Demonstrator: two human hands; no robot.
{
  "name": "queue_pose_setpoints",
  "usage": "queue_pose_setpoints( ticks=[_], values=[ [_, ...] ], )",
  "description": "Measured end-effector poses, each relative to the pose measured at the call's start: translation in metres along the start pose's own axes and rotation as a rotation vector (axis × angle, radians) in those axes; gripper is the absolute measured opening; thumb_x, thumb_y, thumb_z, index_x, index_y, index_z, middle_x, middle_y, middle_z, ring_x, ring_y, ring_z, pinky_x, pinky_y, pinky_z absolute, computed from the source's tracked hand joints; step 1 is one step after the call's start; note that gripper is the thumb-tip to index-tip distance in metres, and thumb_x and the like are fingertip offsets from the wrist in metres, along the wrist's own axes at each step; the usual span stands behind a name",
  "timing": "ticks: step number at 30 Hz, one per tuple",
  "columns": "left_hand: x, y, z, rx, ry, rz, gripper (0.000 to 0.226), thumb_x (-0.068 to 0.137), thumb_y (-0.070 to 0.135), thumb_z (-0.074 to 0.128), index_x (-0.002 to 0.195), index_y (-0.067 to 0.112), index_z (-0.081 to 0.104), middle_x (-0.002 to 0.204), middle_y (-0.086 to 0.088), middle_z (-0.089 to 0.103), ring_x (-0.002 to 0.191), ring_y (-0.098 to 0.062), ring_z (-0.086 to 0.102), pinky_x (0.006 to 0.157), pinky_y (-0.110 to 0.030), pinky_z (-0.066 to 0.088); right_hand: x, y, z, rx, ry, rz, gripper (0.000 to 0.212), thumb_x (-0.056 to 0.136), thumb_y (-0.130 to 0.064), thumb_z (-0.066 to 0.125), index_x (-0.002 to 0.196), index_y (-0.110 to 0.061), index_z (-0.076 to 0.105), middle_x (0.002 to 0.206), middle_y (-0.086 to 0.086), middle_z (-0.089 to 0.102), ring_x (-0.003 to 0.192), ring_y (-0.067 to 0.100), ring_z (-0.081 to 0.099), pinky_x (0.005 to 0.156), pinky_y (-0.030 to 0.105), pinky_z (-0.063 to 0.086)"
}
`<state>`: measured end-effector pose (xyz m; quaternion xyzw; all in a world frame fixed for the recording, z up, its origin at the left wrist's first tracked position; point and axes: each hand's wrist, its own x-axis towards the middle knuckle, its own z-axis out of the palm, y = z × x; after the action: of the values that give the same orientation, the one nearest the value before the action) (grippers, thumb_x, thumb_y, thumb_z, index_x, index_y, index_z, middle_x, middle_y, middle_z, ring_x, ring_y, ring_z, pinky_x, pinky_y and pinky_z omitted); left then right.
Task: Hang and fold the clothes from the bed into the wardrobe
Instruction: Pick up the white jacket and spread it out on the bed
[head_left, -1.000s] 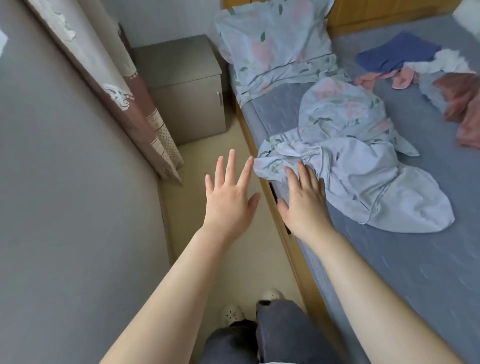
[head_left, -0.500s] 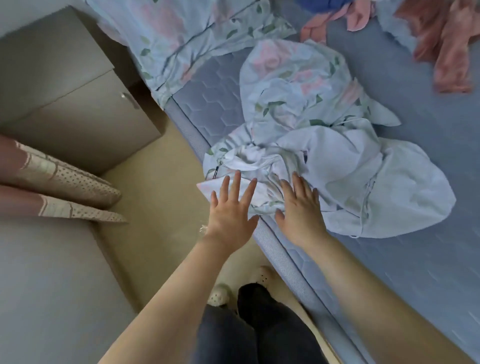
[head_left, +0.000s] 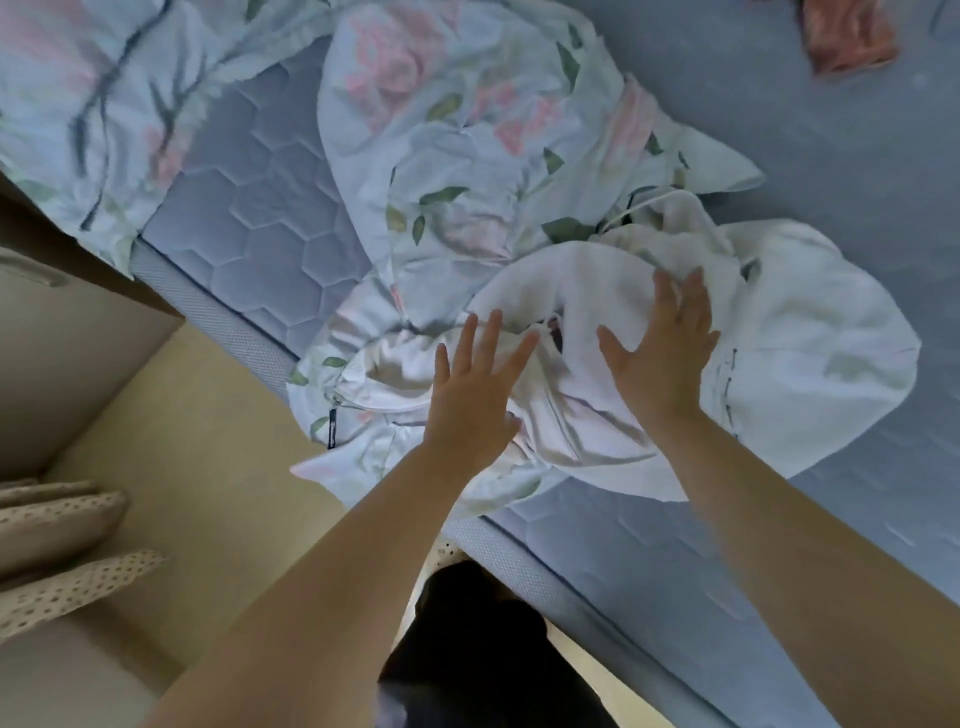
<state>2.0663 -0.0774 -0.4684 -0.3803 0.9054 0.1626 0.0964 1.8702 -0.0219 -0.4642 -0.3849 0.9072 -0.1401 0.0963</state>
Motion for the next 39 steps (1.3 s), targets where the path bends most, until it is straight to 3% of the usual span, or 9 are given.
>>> queue_pose_setpoints(
  ticks=[7, 10, 15, 20, 27, 30, 32, 35, 39],
  values=[
    [0.057, -0.019, 0.029, -0.015, -0.108, 0.081, 0.113, 0.073, 0.058, 0.070, 0.147, 0.043, -0.015, 0.157, -0.002, -0.024, 0.145, -0.030, -0.017, 0.111, -0.063, 0.012, -0.008, 0.054, 0.070, -0.152, -0.682, -0.096, 0.135, 0.060, -0.067, 0.074, 0.150, -0.013, -0.012, 0.159, 0.011, -0.010, 0.147, 0.029, -0.006, 0.115, 0.057, 0.012],
    [0.070, -0.012, 0.042, -0.144, -0.131, 0.053, 0.119, 0.073, 0.052, 0.074, 0.142, 0.048, -0.023, 0.157, 0.001, -0.022, 0.146, -0.029, -0.009, 0.109, -0.064, 0.015, -0.021, 0.066, 0.091, -0.381, -0.728, -0.120, 0.146, 0.052, -0.074, 0.072, 0.146, -0.015, -0.024, 0.157, 0.006, -0.011, 0.145, 0.029, -0.002, 0.110, 0.059, 0.020],
    [0.077, -0.006, 0.058, -0.109, -0.071, 0.051, 0.116, 0.075, 0.052, 0.072, 0.147, 0.039, -0.018, 0.160, -0.002, 0.000, 0.139, -0.033, 0.024, 0.109, -0.053, 0.028, -0.019, 0.077, 0.097, -0.301, -0.259, -0.278, 0.086, 0.053, -0.023, 0.083, 0.129, 0.000, 0.051, 0.110, 0.020, 0.062, 0.097, 0.037, 0.062, 0.077, 0.045, 0.052],
    [0.075, 0.002, 0.052, -0.217, -0.060, 0.037, 0.108, 0.078, 0.039, 0.069, 0.149, 0.037, -0.012, 0.151, -0.001, 0.031, 0.132, -0.032, 0.035, 0.103, -0.049, 0.032, -0.038, 0.073, 0.054, -0.050, -0.119, -0.342, 0.028, 0.052, -0.004, 0.075, 0.078, -0.003, 0.066, 0.066, 0.013, 0.063, 0.063, 0.035, 0.062, 0.058, 0.037, 0.049],
    [0.062, 0.021, 0.046, -0.475, 0.027, 0.139, 0.060, 0.089, 0.022, 0.056, 0.145, 0.015, 0.035, 0.139, -0.010, 0.043, 0.115, -0.036, 0.051, 0.093, -0.050, 0.044, -0.039, 0.057, -0.043, 0.469, -0.941, 0.114, 0.018, 0.052, -0.029, 0.071, 0.049, -0.021, 0.055, 0.049, -0.011, 0.052, 0.049, 0.007, 0.049, 0.047, 0.015, 0.032],
    [0.058, 0.036, 0.045, -0.573, 0.064, 0.077, 0.061, 0.092, 0.044, 0.036, 0.139, 0.006, 0.043, 0.130, -0.018, 0.049, 0.115, -0.036, 0.050, 0.098, -0.049, 0.040, -0.020, 0.072, -0.043, 0.392, -0.566, 0.162, 0.035, 0.060, -0.026, 0.075, 0.083, -0.003, 0.066, 0.082, 0.009, 0.067, 0.070, 0.015, 0.059, 0.057, 0.014, 0.040],
    [0.058, 0.044, 0.046, -0.557, 0.048, 0.036, 0.074, 0.091, 0.057, 0.024, 0.142, 0.005, 0.038, 0.136, -0.019, 0.046, 0.123, -0.035, 0.044, 0.105, -0.047, 0.034, -0.011, 0.083, -0.026, 0.172, -0.276, 0.159, 0.048, 0.068, -0.027, 0.077, 0.108, -0.004, 0.063, 0.124, 0.013, 0.054, 0.108, 0.026, 0.053, 0.086, 0.030, 0.046],
    [0.056, 0.052, 0.057, -0.490, -0.016, 0.079, 0.076, 0.091, 0.062, 0.029, 0.151, 0.016, 0.019, 0.157, -0.013, 0.020, 0.143, -0.029, 0.020, 0.116, -0.045, 0.019, 0.005, 0.107, -0.001, -0.033, -0.266, 0.276, 0.090, 0.070, -0.044, 0.077, 0.144, -0.018, 0.031, 0.158, 0.013, 0.004, 0.144, 0.033, 0.010, 0.113, 0.052, 0.017],
    [0.050, 0.057, 0.080, -0.243, -0.110, 0.139, 0.091, 0.083, 0.065, 0.046, 0.148, 0.037, -0.010, 0.160, -0.002, -0.007, 0.147, -0.023, -0.005, 0.115, -0.051, 0.009, 0.025, 0.135, 0.027, 0.025, -0.379, 0.391, 0.128, 0.063, -0.054, 0.079, 0.149, -0.033, -0.013, 0.158, 0.005, -0.018, 0.146, 0.028, -0.009, 0.112, 0.063, 0.008]
  ],
)
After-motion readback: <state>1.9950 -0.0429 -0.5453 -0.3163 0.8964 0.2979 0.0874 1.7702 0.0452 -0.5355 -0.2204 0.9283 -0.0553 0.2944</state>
